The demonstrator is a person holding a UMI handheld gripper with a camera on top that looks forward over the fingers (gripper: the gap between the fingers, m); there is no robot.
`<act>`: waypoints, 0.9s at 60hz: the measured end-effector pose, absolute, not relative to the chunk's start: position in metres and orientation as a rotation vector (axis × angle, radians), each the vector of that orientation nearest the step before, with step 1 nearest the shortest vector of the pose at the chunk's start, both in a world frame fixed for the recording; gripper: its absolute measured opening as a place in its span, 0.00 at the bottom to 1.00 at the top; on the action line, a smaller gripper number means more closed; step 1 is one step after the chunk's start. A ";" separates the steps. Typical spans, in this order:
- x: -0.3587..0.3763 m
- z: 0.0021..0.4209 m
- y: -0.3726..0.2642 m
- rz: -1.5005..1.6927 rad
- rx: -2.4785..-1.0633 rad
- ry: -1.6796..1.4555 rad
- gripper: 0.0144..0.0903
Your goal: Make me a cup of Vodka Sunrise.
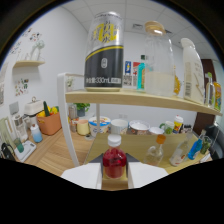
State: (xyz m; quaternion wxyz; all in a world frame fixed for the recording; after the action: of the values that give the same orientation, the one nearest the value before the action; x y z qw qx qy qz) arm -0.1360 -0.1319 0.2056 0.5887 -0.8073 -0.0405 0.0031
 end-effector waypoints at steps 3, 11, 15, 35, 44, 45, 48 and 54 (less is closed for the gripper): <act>-0.132 0.211 -0.142 0.010 -1.866 -0.096 0.26; -0.109 0.215 -0.173 0.005 -1.842 -0.082 0.26; -0.096 0.202 -0.186 0.003 -1.859 -0.073 0.26; -0.054 0.159 -0.217 0.306 -1.926 0.223 0.26; -0.052 0.171 -0.214 0.712 -1.830 0.575 0.26; -0.051 0.173 -0.213 0.752 -1.816 0.612 0.26; -0.049 0.178 -0.211 0.858 -1.759 0.713 0.26; -0.045 0.185 -0.209 1.069 -1.640 0.896 0.26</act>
State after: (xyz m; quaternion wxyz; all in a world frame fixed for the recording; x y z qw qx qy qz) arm -0.0446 -0.2093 0.1851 0.4742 -0.6706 0.3665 0.4372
